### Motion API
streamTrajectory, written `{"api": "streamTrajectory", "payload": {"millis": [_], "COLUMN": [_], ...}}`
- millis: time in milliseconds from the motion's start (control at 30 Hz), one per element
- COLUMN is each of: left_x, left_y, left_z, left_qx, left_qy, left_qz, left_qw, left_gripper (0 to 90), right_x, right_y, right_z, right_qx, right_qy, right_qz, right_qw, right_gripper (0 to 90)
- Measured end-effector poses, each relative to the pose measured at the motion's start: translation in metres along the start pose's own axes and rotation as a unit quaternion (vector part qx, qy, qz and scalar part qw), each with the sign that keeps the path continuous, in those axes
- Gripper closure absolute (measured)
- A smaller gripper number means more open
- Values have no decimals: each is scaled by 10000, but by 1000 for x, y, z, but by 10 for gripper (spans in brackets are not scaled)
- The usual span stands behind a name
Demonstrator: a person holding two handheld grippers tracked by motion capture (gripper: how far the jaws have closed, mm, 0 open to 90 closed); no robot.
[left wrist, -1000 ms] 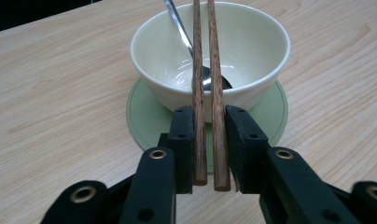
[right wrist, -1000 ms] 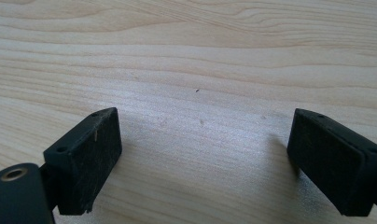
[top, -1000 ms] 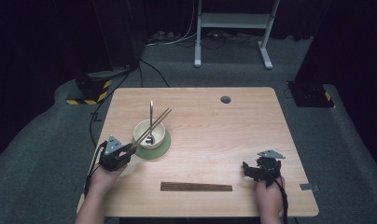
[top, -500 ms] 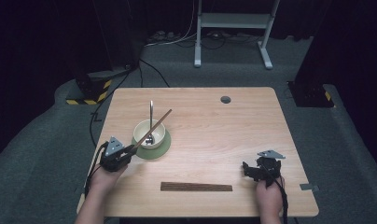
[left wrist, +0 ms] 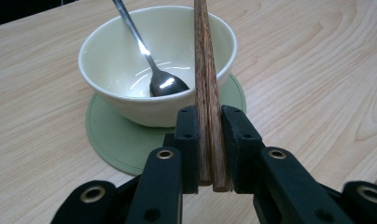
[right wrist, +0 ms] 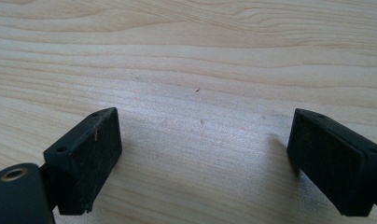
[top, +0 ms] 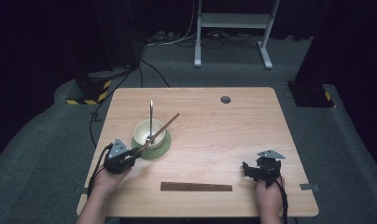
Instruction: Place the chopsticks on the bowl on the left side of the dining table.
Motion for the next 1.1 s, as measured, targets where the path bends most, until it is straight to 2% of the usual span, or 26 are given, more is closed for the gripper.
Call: {"api": "streamTrajectory", "payload": {"millis": [233, 500, 633, 800, 900, 1100], "left_x": [-1, -2, -3, -3, -3, -6], "left_y": [-3, -5, -6, -5, -6, -2], "left_z": [-3, -2, -2, -2, -2, -2], "left_qx": [21, 22, 0, 30, 82, 7], "left_qy": [-20, -37, -43, -41, -12, -32], "left_qz": [-167, -167, -140, -72, 10, 194], "left_qw": [9999, 9999, 9999, 10000, 10000, 9998], "left_gripper": [765, 764, 759, 708, 678, 625], "right_x": [0, 0, 0, 0, 0, 1], "right_y": [0, 0, 0, 0, 0, 1], "right_z": [0, 0, 0, 0, 0, 1], "right_qx": [1, 2, -1, 1, 1, 11], "right_qy": [-1, -1, -1, -1, -1, 30], "right_qz": [0, 1, -2, 1, 1, 63], "right_qw": [10000, 10000, 10000, 10000, 10000, 10000], "right_gripper": [97, 97, 97, 97, 97, 97]}}
Point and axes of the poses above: each handheld gripper's, and its own axes: x roughly forward along the jaws, z roughly out of its top, y roughly to its left, the point moved 3 cm from there along x, roughly forward along the jaws, and after that the axes turned 13 degrees about z, right-handed, at the moved point
